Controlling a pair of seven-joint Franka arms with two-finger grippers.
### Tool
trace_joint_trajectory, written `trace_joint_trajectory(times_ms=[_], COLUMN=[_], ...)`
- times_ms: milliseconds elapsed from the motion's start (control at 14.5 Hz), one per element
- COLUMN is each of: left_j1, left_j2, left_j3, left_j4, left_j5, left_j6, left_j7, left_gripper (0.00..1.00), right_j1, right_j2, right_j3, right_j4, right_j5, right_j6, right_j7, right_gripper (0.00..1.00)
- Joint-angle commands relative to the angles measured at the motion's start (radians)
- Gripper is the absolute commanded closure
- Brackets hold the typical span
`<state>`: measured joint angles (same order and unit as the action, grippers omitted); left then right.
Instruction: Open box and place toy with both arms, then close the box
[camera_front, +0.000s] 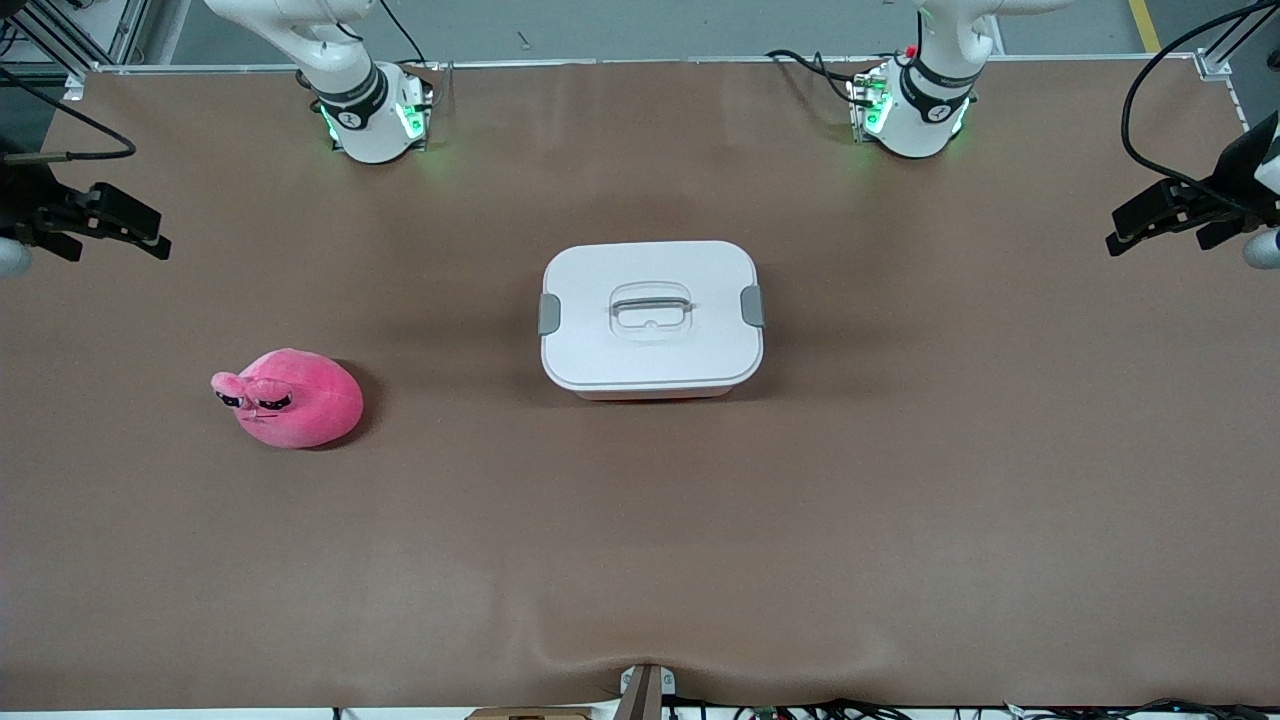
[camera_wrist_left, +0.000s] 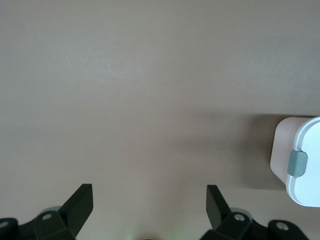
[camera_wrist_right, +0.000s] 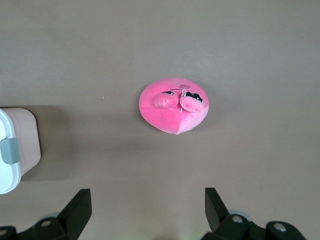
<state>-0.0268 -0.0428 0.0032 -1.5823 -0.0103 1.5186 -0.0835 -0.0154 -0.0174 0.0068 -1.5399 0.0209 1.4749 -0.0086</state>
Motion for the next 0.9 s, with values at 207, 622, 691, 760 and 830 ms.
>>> trace_joint_trajectory(times_ms=[207,622,691,760,830], left_j1=[-0.001,0.001,0.001,0.001,0.002], left_j2=[0.000,0.029,0.034,0.046,0.057], left_j3=[0.000,0.000,0.001,0.001,0.001], left_j4=[0.015,0.045,0.045,0.048,0.063], left_j5=[0.020,0.021,0.023,0.024,0.017], left_j6=[-0.020,-0.020,-0.018,-0.020,-0.018], left_j7=[-0.001,-0.004,0.002,0.008,0.011], left_gripper=[0.00,0.00,0.00,0.00,0.00], right_j1=[-0.012,-0.015,-0.015,-0.017,-0.017], right_j2=[0.014,0.019,0.020,0.019,0.020], right_j3=[0.007,0.005,0.005,0.005,0.005], right_j4=[0.023,0.015,0.015,0.015,0.015], right_j5=[0.004,0.004,0.004,0.004,0.004], right_j6=[-0.016,-0.018,-0.033,-0.051,-0.053], right_j7=[-0.013,-0.016,-0.016,-0.016,-0.016], right_gripper=[0.00,0.00,0.00,0.00,0.00])
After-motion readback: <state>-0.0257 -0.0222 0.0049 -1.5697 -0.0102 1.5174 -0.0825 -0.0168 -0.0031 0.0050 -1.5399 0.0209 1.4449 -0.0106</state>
